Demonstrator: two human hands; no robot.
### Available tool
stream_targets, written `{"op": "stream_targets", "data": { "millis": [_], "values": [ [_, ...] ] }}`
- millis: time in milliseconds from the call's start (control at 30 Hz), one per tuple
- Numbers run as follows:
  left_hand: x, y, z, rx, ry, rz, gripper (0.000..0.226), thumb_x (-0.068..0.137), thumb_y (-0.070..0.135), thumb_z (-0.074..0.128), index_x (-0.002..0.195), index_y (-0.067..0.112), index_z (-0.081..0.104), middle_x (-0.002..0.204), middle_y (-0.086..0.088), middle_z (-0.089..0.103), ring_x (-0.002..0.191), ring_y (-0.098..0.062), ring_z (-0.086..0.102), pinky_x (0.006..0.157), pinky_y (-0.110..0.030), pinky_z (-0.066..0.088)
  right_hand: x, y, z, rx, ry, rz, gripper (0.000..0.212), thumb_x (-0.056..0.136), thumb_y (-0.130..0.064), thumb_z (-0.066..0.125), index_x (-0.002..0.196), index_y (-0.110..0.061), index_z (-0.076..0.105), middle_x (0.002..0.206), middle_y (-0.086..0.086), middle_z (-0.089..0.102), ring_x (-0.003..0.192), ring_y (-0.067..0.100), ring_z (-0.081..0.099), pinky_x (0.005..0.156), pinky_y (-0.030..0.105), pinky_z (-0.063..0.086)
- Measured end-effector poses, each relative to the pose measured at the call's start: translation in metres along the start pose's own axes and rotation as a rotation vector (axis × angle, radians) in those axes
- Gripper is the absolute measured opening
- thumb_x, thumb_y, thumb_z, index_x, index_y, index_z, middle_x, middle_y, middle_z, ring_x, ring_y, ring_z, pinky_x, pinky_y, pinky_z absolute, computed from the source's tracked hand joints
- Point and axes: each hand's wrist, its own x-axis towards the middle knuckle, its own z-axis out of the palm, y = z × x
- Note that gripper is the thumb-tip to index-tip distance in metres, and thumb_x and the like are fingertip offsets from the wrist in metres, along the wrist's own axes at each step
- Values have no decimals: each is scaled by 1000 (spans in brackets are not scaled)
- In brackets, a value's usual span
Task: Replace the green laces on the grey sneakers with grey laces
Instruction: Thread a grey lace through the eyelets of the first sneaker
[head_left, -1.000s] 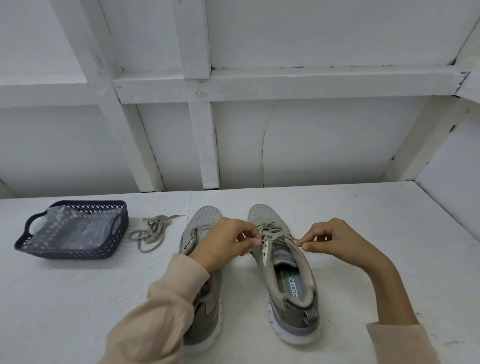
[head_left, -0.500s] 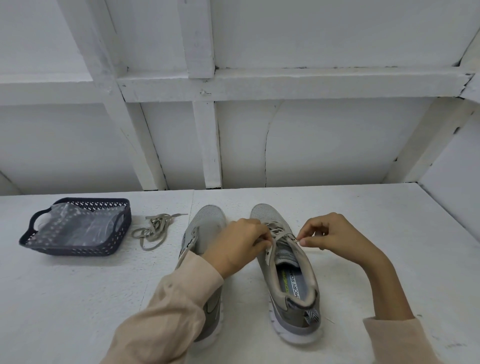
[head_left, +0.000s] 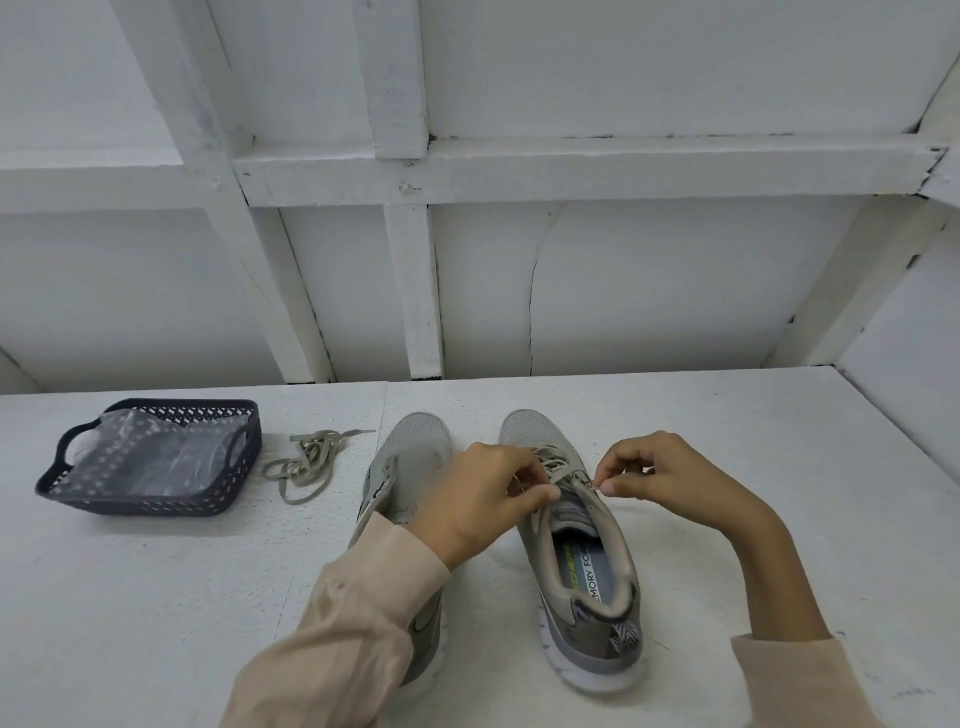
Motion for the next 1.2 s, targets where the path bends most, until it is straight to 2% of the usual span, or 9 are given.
{"op": "stream_targets", "data": {
  "millis": [167,267,367,533,767,933,1033,1100,1200],
  "values": [
    [-3,10,7,102,6,41,23,89,42,62,107,27,64,107,9,54,82,-12,58,71,-27,42,6,2,3,-25,3,-3,17,87,-10,68,78,-25,71,79,-9,70,64,6,51,70,28,44],
    [-4,15,15,169,-27,2,21,91,42,58,107,32,65,118,11,47,93,-15,58,70,-29,39,9,5,7,-38,3,11,17,88,-12,67,77,-25,69,79,-6,69,63,8,50,68,29,44],
    [0,19,23,187,-14,-40,19,90,43,59,103,34,69,117,12,47,104,-15,55,71,-29,39,10,6,10,-61,-1,28,16,91,-15,64,78,-23,68,79,-6,69,62,2,51,68,28,45],
    [6,19,30,150,28,-116,22,86,50,64,98,34,72,112,14,51,101,-12,56,70,-28,36,10,6,10,-113,23,30,17,90,-16,64,76,-26,66,80,-4,68,66,9,51,71,34,48],
    [7,17,35,52,77,-159,15,81,44,71,90,33,75,107,15,55,98,-13,58,77,-32,46,11,0,17,-138,27,25,14,88,-16,69,76,-24,69,81,-5,70,72,15,58,72,31,48],
    [8,18,36,32,84,-169,14,80,43,72,89,32,75,106,15,55,96,-11,56,72,-28,40,4,0,10,-72,80,24,18,86,-14,70,77,-28,75,86,-8,67,72,4,56,67,17,41],
    [8,19,36,30,92,-168,16,80,44,72,89,32,75,105,15,55,95,-10,56,72,-27,39,4,-3,13,16,84,30,19,85,-5,69,84,-24,73,78,-6,68,67,5,59,63,17,48],
    [8,19,37,33,94,-164,17,80,45,72,89,32,75,104,15,55,94,-10,55,71,-27,38,5,-4,16,102,102,41,21,83,0,69,88,-21,69,73,-2,67,63,10,61,56,17,46],
    [7,19,37,54,92,-149,18,81,46,71,89,31,74,105,14,55,94,-10,55,71,-28,40,7,-3,18,135,115,35,24,81,2,70,88,-21,66,70,-1,68,62,9,62,56,23,46]
  ]
}}
